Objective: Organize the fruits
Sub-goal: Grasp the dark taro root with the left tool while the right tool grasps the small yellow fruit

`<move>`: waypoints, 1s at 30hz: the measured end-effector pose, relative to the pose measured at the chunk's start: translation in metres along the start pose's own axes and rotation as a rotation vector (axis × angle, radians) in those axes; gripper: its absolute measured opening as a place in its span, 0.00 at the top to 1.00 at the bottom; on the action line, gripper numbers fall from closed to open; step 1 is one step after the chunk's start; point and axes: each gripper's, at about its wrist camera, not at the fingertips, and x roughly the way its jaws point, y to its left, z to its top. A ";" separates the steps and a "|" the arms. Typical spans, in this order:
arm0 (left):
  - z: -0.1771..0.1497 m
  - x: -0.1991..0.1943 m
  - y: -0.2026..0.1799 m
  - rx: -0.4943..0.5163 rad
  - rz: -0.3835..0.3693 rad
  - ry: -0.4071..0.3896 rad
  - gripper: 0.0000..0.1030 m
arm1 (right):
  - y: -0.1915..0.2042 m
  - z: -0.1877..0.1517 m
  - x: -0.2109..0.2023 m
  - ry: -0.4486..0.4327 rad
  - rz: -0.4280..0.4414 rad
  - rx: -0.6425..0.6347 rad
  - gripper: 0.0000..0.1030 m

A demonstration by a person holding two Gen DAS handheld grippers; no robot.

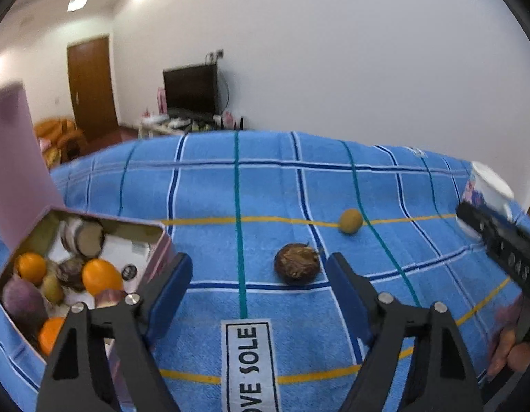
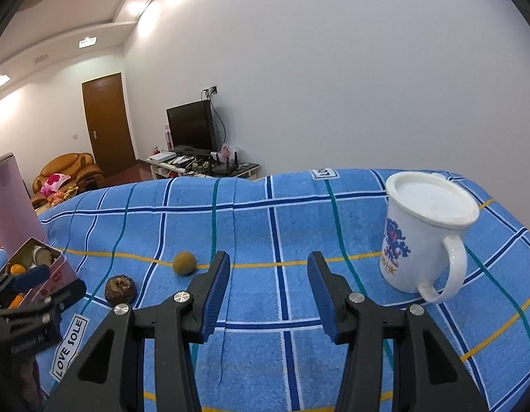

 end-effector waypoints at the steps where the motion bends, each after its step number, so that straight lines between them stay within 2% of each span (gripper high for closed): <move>1: 0.001 0.002 0.003 -0.021 -0.012 0.013 0.23 | 0.000 0.000 0.002 0.007 0.003 0.003 0.52; 3: 0.006 0.008 0.002 -0.036 -0.026 0.024 0.26 | -0.001 -0.001 0.004 0.027 0.018 0.018 0.52; 7: 0.012 0.021 -0.030 0.088 0.016 0.033 0.28 | -0.002 -0.004 0.010 0.067 0.047 0.044 0.52; 9: 0.013 0.034 -0.044 0.108 0.032 0.074 0.32 | -0.005 -0.004 0.010 0.073 0.048 0.060 0.52; 12: 0.016 0.051 -0.052 0.089 0.042 0.132 0.33 | -0.006 -0.004 0.008 0.072 0.055 0.071 0.52; 19: 0.014 0.073 -0.056 0.081 0.074 0.223 0.51 | -0.003 -0.003 0.010 0.081 0.071 0.065 0.52; 21: 0.013 0.077 -0.053 0.062 0.062 0.248 0.51 | -0.001 -0.005 0.012 0.089 0.074 0.061 0.52; 30: 0.016 0.081 -0.048 0.032 0.007 0.247 0.59 | -0.003 -0.007 0.020 0.122 0.077 0.080 0.52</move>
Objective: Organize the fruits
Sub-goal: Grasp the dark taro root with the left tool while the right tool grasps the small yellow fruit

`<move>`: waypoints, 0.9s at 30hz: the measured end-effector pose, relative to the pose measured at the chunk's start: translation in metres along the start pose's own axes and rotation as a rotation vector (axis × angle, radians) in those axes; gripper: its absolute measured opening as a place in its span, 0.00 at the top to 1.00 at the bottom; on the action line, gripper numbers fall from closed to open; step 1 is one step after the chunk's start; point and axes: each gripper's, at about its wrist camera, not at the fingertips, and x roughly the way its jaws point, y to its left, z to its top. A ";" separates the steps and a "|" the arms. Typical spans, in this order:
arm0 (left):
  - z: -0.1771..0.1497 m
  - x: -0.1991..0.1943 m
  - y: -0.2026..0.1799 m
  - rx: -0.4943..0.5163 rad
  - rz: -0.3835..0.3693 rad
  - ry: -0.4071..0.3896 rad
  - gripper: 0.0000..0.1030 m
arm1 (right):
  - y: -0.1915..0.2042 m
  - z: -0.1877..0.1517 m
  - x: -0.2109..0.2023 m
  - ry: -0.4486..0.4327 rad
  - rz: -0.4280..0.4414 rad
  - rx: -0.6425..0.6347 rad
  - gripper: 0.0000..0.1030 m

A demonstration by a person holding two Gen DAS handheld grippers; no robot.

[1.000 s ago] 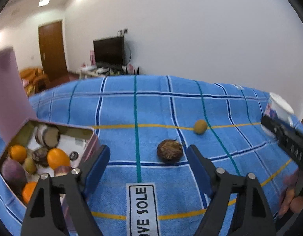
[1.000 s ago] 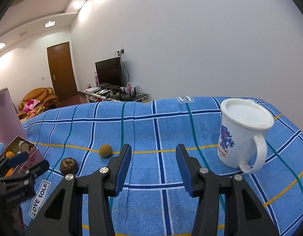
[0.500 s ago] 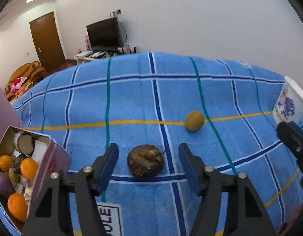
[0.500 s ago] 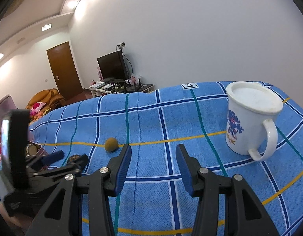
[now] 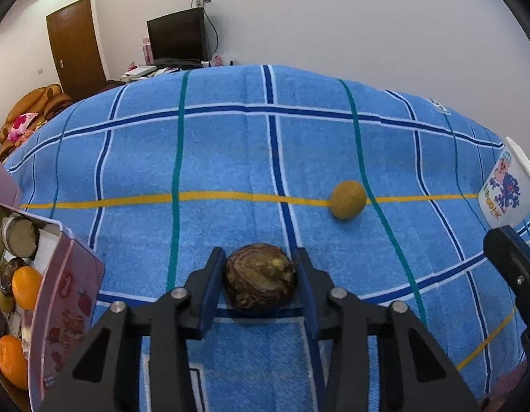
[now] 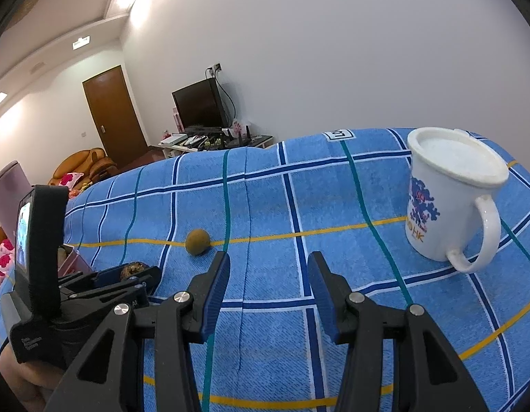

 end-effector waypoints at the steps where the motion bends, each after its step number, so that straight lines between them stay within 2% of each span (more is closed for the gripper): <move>1: 0.000 0.000 0.001 -0.003 -0.003 0.002 0.60 | 0.000 0.000 0.000 0.001 -0.002 0.001 0.52; 6: -0.001 -0.009 0.009 -0.028 -0.044 -0.043 0.60 | 0.000 0.000 0.001 0.003 -0.005 0.006 0.52; 9: -0.010 -0.028 0.014 0.006 -0.019 -0.101 0.60 | 0.002 0.000 0.000 -0.001 0.010 -0.004 0.52; 13: -0.019 -0.047 0.024 -0.007 -0.048 -0.127 0.60 | 0.014 0.000 0.000 -0.003 0.022 -0.039 0.52; 16: -0.025 -0.060 0.032 0.007 -0.035 -0.153 0.60 | 0.026 0.002 0.006 0.031 0.035 -0.056 0.52; 20: -0.026 -0.067 0.044 -0.004 -0.042 -0.171 0.60 | 0.051 0.014 0.023 0.067 0.039 -0.127 0.52; 23: -0.023 -0.065 0.049 0.002 -0.007 -0.188 0.60 | 0.071 0.024 0.046 0.106 0.055 -0.189 0.52; 27: -0.024 -0.060 0.052 0.001 0.022 -0.183 0.60 | 0.083 0.032 0.081 0.175 0.095 -0.161 0.52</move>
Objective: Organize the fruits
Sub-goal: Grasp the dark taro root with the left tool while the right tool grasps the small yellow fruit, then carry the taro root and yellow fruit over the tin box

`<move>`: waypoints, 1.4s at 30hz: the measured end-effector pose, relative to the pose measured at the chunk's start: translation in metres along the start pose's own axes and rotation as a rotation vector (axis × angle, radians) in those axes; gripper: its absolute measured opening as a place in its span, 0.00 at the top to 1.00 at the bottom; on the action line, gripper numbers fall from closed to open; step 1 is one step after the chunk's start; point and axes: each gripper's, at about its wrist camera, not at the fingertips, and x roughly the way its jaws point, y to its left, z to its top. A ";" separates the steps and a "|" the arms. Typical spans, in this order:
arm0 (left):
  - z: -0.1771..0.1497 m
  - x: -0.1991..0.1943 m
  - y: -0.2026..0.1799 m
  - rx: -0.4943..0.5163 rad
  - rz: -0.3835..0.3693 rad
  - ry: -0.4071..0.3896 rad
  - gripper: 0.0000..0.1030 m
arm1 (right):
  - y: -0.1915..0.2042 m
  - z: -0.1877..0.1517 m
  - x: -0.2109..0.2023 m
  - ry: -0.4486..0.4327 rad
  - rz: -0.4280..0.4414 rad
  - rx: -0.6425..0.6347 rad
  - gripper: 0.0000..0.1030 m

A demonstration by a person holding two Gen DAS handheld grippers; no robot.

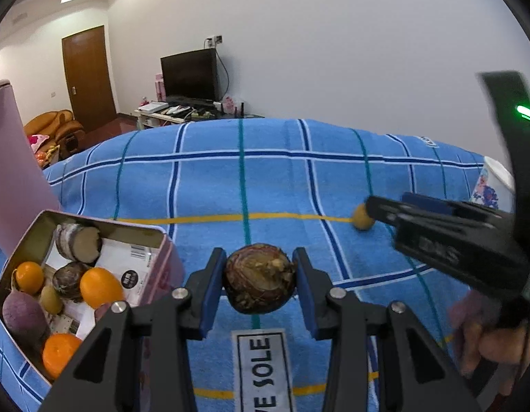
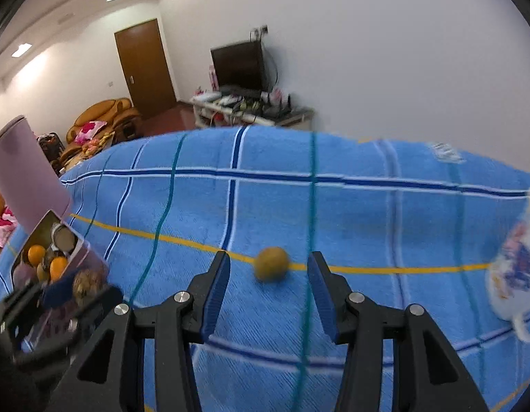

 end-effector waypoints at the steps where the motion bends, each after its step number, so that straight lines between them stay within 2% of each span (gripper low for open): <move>1: 0.000 0.001 0.000 0.000 0.001 0.003 0.60 | 0.001 0.002 0.008 0.018 0.008 0.007 0.52; 3: -0.001 0.000 -0.001 0.010 0.012 -0.002 0.60 | 0.005 0.005 0.025 0.065 0.022 0.008 0.52; 6: -0.002 0.002 -0.002 0.022 0.025 -0.007 0.60 | 0.013 0.008 0.036 0.064 -0.046 -0.042 0.52; 9: -0.003 0.003 -0.004 0.022 0.021 0.002 0.60 | 0.012 0.006 0.046 0.101 -0.098 -0.040 0.53; 11: -0.004 0.002 -0.007 0.025 0.024 0.003 0.60 | 0.007 0.003 0.051 0.114 -0.102 -0.021 0.60; 13: -0.005 0.002 -0.008 0.028 0.026 0.002 0.60 | 0.004 0.005 0.051 0.109 -0.097 -0.007 0.72; 19: -0.005 0.004 -0.006 0.023 0.033 0.006 0.60 | 0.001 0.002 0.045 0.103 -0.108 -0.016 0.73; 30: -0.011 -0.010 -0.011 0.046 0.044 -0.052 0.60 | 0.005 -0.045 -0.047 -0.147 -0.163 0.049 0.73; 36: -0.018 -0.024 -0.009 0.046 0.029 -0.087 0.60 | 0.012 -0.067 -0.081 -0.237 -0.168 0.074 0.73; 42: -0.024 -0.032 -0.001 0.025 0.026 -0.089 0.60 | 0.023 -0.073 -0.091 -0.270 -0.157 0.059 0.73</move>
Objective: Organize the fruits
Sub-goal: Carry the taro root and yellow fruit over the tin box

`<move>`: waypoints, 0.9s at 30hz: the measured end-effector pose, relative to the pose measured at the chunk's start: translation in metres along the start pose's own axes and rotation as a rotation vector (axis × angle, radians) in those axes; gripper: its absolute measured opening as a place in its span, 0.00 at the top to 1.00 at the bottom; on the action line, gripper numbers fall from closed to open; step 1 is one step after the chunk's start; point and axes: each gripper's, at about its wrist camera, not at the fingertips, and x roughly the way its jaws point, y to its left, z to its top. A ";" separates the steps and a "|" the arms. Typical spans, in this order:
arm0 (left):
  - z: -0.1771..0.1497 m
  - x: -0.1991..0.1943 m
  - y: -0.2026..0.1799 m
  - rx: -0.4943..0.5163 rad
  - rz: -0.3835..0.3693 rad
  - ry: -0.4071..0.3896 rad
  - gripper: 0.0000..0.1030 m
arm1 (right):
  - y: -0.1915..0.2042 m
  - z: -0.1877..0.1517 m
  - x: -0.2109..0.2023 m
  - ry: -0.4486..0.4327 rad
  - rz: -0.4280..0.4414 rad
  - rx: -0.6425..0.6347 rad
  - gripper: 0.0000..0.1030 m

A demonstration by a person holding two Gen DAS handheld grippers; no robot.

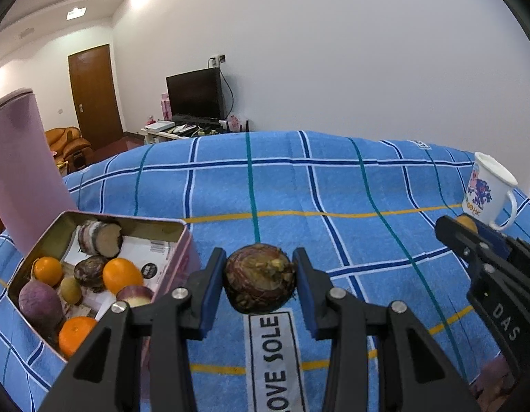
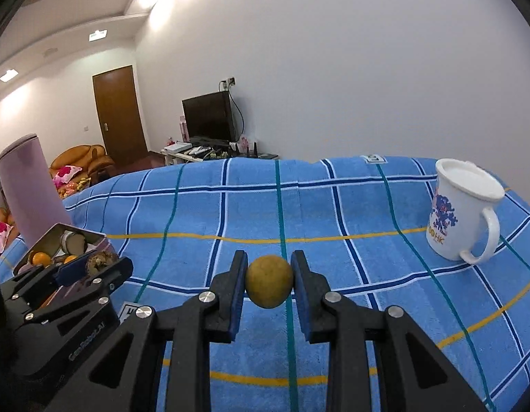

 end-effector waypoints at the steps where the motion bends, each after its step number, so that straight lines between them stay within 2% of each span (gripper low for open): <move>1: 0.000 0.000 0.001 -0.003 0.001 0.000 0.60 | 0.001 -0.001 -0.002 -0.007 0.000 -0.002 0.73; 14: -0.002 -0.005 0.007 0.003 0.016 -0.006 0.60 | 0.009 -0.006 -0.009 -0.018 -0.001 0.001 0.73; 20: 0.000 -0.010 0.009 -0.005 -0.016 -0.007 0.60 | 0.016 -0.008 -0.014 -0.031 -0.012 -0.021 0.73; 27: 0.001 -0.014 0.020 -0.006 -0.014 -0.014 0.60 | 0.032 -0.008 -0.015 -0.033 0.005 -0.062 0.73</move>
